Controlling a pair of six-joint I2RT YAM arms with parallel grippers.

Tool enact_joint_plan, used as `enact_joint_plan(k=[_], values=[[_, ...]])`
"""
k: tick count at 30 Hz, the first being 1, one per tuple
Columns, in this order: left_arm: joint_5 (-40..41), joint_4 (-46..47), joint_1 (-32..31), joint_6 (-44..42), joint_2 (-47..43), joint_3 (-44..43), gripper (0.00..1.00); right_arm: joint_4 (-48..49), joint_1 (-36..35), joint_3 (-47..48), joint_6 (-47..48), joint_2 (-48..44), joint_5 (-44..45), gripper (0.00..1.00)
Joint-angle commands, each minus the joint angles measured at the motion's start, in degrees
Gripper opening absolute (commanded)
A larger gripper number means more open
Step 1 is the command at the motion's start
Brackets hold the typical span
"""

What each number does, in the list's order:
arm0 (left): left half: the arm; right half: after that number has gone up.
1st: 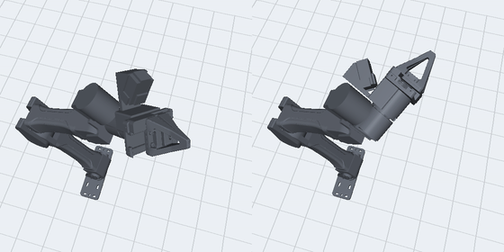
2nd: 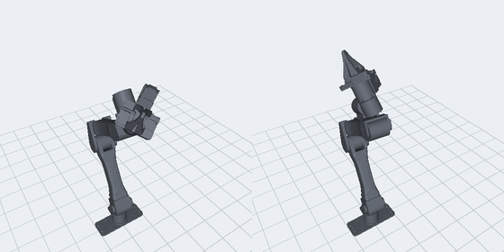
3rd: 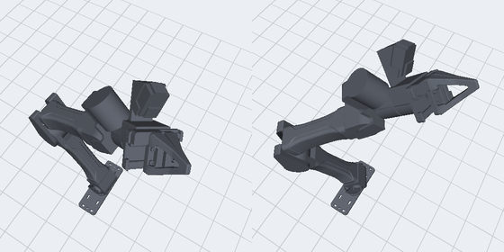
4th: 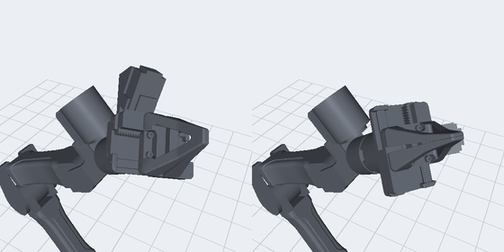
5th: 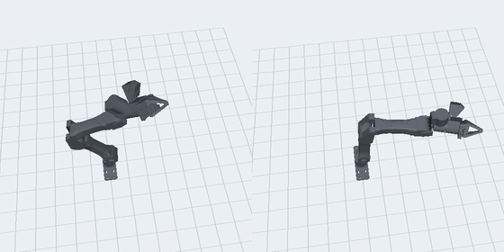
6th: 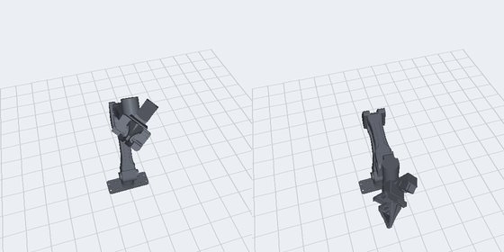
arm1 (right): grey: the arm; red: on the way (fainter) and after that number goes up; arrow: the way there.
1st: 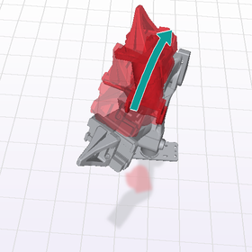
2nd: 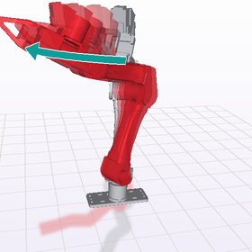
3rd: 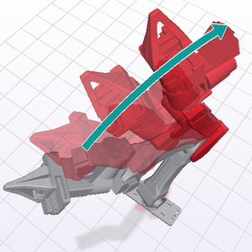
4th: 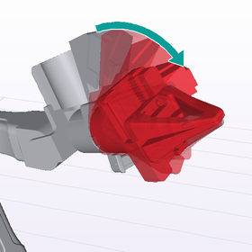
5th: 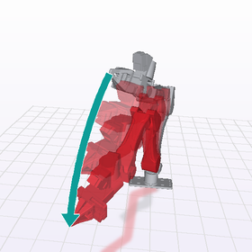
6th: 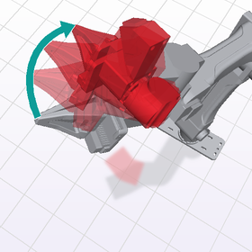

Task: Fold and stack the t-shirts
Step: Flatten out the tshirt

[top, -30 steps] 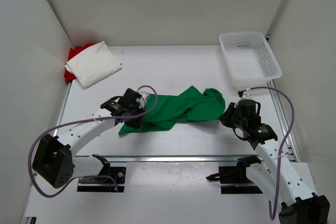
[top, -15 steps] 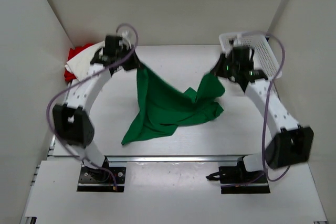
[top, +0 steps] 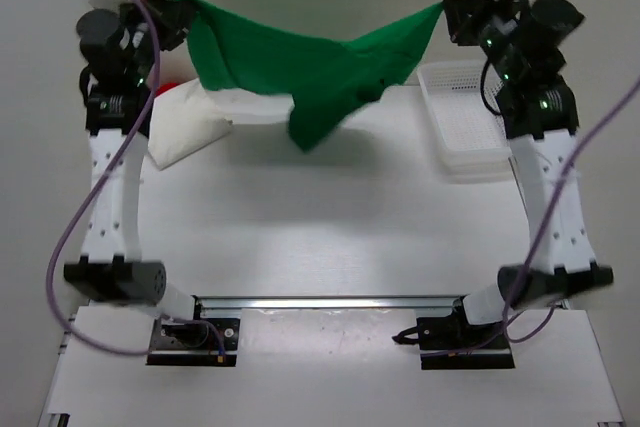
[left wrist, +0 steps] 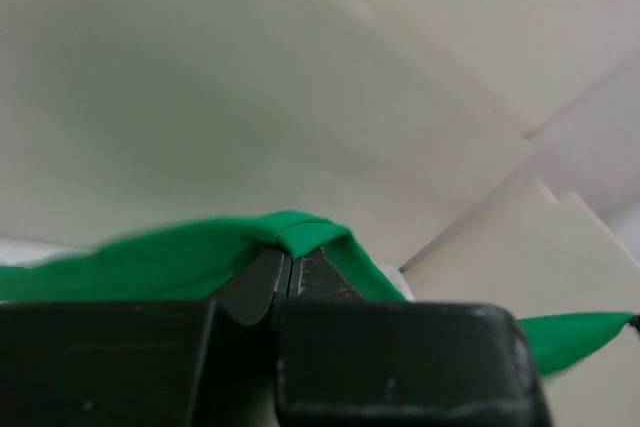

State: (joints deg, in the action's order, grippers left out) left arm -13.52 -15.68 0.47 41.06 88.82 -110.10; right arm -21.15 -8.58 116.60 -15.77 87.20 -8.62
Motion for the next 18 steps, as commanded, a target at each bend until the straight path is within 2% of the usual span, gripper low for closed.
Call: enact_joint_plan(k=[1,2,3,7,9,12,15,18], values=[[4.4,6.8,-1.5,-5.9,-9.6,13.6,0.0,6.1,-0.8,-8.3,3.1,-9.6,0.6,0.0],[4.5,9.4,-1.7,-6.4,-12.2,20.3,0.0,8.6,-0.2,-16.1,2.3,-13.1,0.2,0.0],[5.3,9.7,-1.9,-7.2,-13.5,23.3,0.0,10.3,0.9,-20.2,1.1,-14.2,-1.9,0.0],[7.4,10.5,-2.6,-11.4,-20.0,43.9,0.0,11.4,2.6,-44.8,-2.8,-22.5,-4.7,0.0],[8.2,10.9,-2.2,-12.7,-23.2,55.6,0.06,13.0,3.2,-61.6,-5.7,-27.9,-5.3,0.0],[9.1,6.6,-2.3,-14.8,-24.1,64.3,0.13,14.9,4.3,-79.5,-10.1,-31.9,-8.5,0.0],[7.6,1.6,-2.5,-15.5,-24.9,73.1,0.28,11.8,3.5,-90.2,-11.3,-36.0,-8.9,0.01],[3.6,-1.0,-1.0,-15.8,-29.8,77.8,0.56,8.2,-1.3,-94.4,-14.0,-40.5,-6.0,0.0]])
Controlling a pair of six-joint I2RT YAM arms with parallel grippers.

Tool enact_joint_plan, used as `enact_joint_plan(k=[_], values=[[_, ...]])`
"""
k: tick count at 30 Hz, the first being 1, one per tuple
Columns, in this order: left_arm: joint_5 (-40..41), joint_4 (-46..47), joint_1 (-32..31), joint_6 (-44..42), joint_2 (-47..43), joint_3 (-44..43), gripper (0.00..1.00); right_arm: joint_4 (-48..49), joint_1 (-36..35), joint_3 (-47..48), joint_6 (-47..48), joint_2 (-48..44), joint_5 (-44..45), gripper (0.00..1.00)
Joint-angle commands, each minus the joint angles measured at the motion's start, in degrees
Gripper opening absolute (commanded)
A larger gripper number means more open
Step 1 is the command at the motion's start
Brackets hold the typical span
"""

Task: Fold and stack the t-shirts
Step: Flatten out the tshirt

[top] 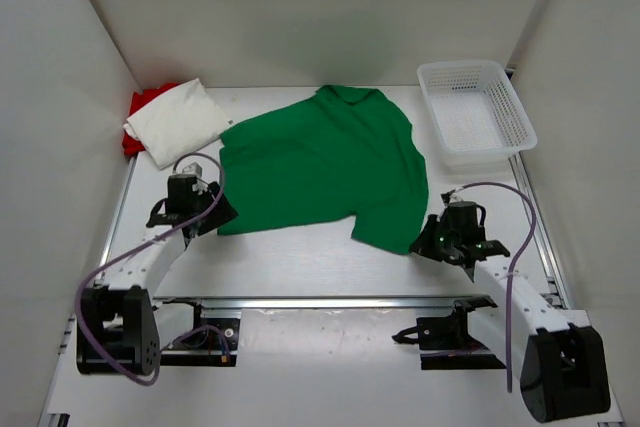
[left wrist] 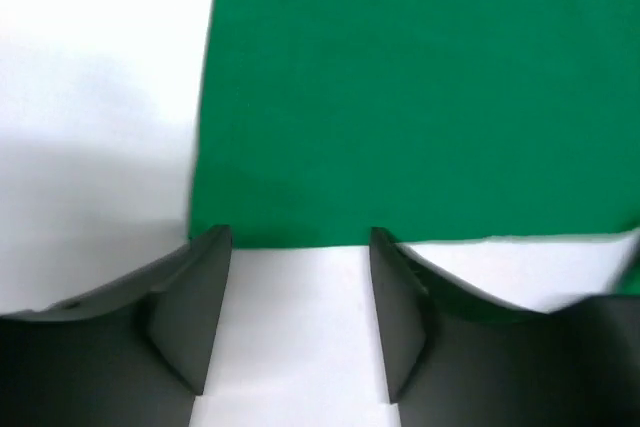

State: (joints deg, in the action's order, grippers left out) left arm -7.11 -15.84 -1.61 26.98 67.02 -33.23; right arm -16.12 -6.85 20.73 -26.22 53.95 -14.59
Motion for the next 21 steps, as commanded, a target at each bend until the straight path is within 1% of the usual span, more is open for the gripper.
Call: enact_joint_plan(k=[1,2,3,5,7,8,9,10,11,12,13,14,16,17,18,19,21], values=[[-2.0,-2.0,0.9,-2.2,-11.4,1.6,0.73,0.9,-4.8,1.2,-4.3,-7.9,1.5,0.0],[1.2,-3.6,-0.7,-2.8,-13.4,2.4,0.92,-0.7,-4.8,1.2,-4.7,-9.0,2.1,0.0],[4.8,-4.3,-1.7,-3.4,-16.3,2.1,0.99,-1.1,-4.6,1.0,-4.8,-10.1,1.8,0.0],[9.5,-7.7,-4.9,-2.7,-18.6,1.2,0.99,-3.3,-2.6,0.3,-4.5,-11.7,-0.4,0.0],[6.7,-7.9,-3.9,-2.1,-17.5,2.3,0.99,-4.0,-2.3,-0.5,-4.9,-12.6,-0.4,0.0],[5.2,-7.5,-2.7,-1.1,-16.7,2.7,0.98,-3.1,-3.5,-0.6,-5.6,-13.6,0.4,0.0],[2.8,-6.6,-1.0,0.1,-15.1,4.0,0.94,-3.7,-3.8,-1.0,-5.8,-14.0,1.4,0.01],[1.2,-6.3,-0.2,2.7,-14.1,5.2,0.71,-3.3,-4.0,-0.8,-5.9,-14.2,1.5,0.01],[0.5,-6.1,0.8,4.1,-14.1,6.3,0.57,-3.7,-3.8,-0.9,-6.2,-14.5,1.7,0.03],[0.5,-6.1,0.9,6.7,-14.4,7.8,0.44,-3.9,-3.6,-0.8,-5.7,-14.8,2.1,0.04],[3.0,-6.2,0.9,9.8,-15.9,8.8,0.33,-3.7,-3.7,-1.5,-5.9,-15.7,1.8,0.03],[4.4,-6.6,1.0,11.1,-17.8,9.8,0.29,-3.6,-3.8,-1.2,-6.4,-16.2,1.6,0.02],[6.1,-8.2,1.6,14.6,-17.1,10.5,0.27,-2.8,-3.0,-1.7,-6.4,-16.8,1.1,0.01],[6.1,-8.2,1.6,15.5,-17.0,11.7,0.28,-2.9,-2.3,-1.7,-6.0,-16.8,0.5,0.01],[5.8,-8.5,4.1,17.2,-16.8,12.3,0.32,-3.0,-1.9,-1.9,-5.8,-16.4,0.4,0.0],[5.5,-8.8,4.1,18.4,-17.0,13.4,0.37,-2.8,-1.8,-1.8,-5.9,-16.8,0.2,0.0],[6.1,-8.8,5.2,19.5,-16.6,14.2,0.42,-2.4,-2.6,-1.7,-5.5,-16.7,-0.4,0.0]])
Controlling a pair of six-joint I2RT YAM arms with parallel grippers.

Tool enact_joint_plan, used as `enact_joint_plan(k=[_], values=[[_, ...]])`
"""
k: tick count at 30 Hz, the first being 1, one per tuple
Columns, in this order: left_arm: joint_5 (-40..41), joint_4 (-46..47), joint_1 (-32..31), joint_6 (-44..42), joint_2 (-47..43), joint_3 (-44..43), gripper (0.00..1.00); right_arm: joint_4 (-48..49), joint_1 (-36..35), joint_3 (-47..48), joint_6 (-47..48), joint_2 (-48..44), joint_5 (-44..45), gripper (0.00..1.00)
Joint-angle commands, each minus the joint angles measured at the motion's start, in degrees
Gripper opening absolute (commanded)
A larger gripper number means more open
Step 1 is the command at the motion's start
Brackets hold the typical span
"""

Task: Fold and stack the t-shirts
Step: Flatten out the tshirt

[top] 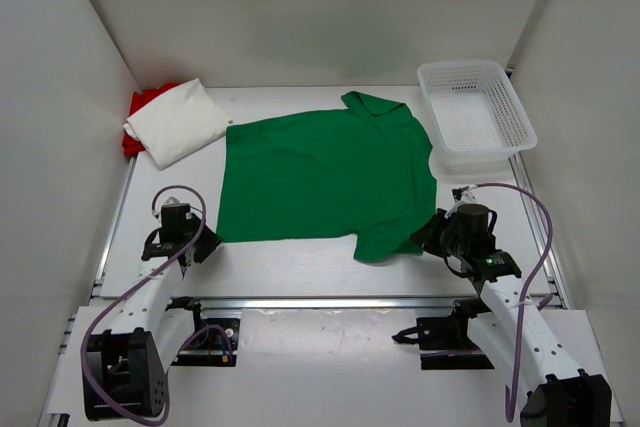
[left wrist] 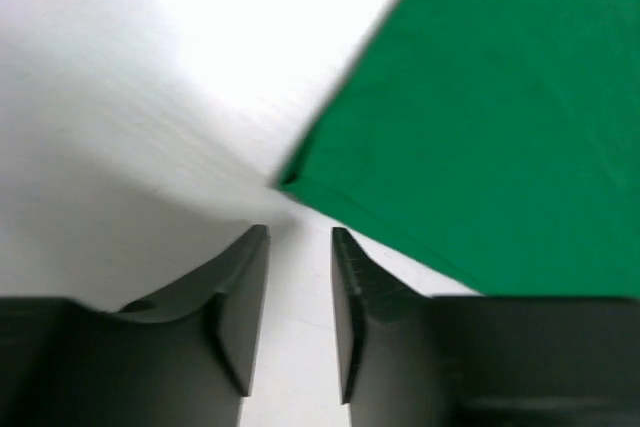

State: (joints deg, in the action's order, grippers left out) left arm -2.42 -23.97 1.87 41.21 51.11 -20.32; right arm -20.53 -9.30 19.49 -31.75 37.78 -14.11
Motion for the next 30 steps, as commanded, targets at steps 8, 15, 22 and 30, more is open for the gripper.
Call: enact_joint_plan(k=[8,15,22,30], values=[[-1.5,8.8,5.2,11.2,1.5,8.2,0.5,3.0,-0.8,-0.8,0.3,-0.7,-1.6,0.0],[-3.9,16.0,4.9,14.3,2.6,11.2,0.33,3.1,-1.1,-1.2,-0.2,-1.0,-1.3,0.0],[-3.8,15.8,4.3,12.5,2.3,5.5,0.0,2.6,-2.1,-0.9,-0.7,-1.0,0.0,0.0],[0.0,16.9,5.8,8.5,8.8,-14.5,0.0,-4.2,-11.0,2.0,-3.2,0.8,6.7,0.0]])
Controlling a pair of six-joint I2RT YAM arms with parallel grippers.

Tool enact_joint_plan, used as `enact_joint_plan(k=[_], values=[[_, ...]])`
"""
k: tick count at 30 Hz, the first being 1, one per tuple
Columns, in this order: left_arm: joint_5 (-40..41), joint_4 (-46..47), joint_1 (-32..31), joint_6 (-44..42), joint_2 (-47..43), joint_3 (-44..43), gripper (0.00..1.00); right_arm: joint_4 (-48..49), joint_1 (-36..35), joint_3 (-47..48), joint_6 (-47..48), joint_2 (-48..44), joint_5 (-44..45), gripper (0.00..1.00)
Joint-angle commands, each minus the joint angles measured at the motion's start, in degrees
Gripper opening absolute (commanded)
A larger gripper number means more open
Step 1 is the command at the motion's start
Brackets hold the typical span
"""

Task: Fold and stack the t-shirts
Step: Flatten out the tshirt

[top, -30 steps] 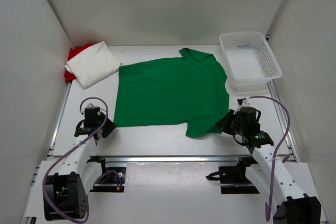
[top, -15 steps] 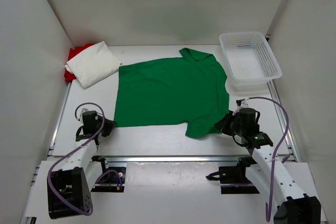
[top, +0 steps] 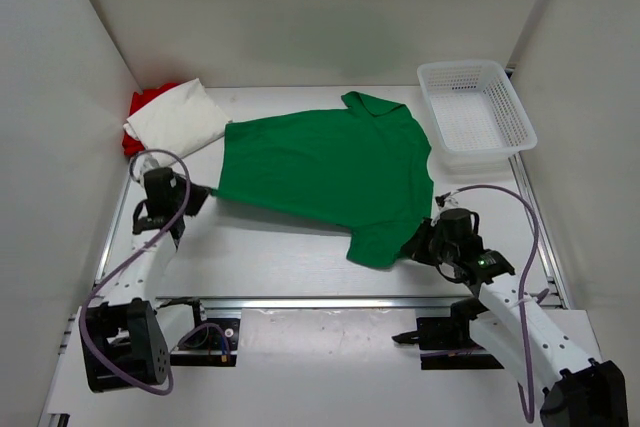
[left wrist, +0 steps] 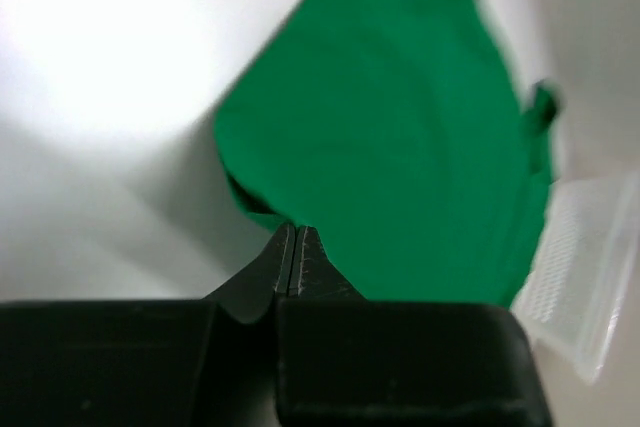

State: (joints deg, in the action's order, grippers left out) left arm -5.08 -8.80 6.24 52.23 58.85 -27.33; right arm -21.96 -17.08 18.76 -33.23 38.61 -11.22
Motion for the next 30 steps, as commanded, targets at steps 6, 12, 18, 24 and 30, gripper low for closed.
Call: enact_joint_plan(k=[6,12,18,24,30], values=[[1.7,4.2,1.4,-2.7,2.8,-10.3,0.0,-7.9,-14.8,-1.4,-12.0,-4.1,9.6,0.0],[2.8,-1.5,-3.1,-7.7,-2.9,-9.7,0.0,-13.7,-18.6,3.4,-16.1,-12.7,13.8,0.0],[6.9,-11.9,-7.2,-13.5,-8.2,-5.4,0.0,-25.2,-16.4,13.6,-15.1,-16.5,11.8,0.0],[5.6,-13.9,-8.0,-13.6,-9.6,-5.5,0.0,-32.2,-15.0,19.0,-12.1,-16.7,13.2,0.0],[2.7,-11.8,-9.1,-13.2,-8.8,-4.9,0.0,-22.9,-14.2,12.7,-10.8,-10.6,5.8,0.0]])
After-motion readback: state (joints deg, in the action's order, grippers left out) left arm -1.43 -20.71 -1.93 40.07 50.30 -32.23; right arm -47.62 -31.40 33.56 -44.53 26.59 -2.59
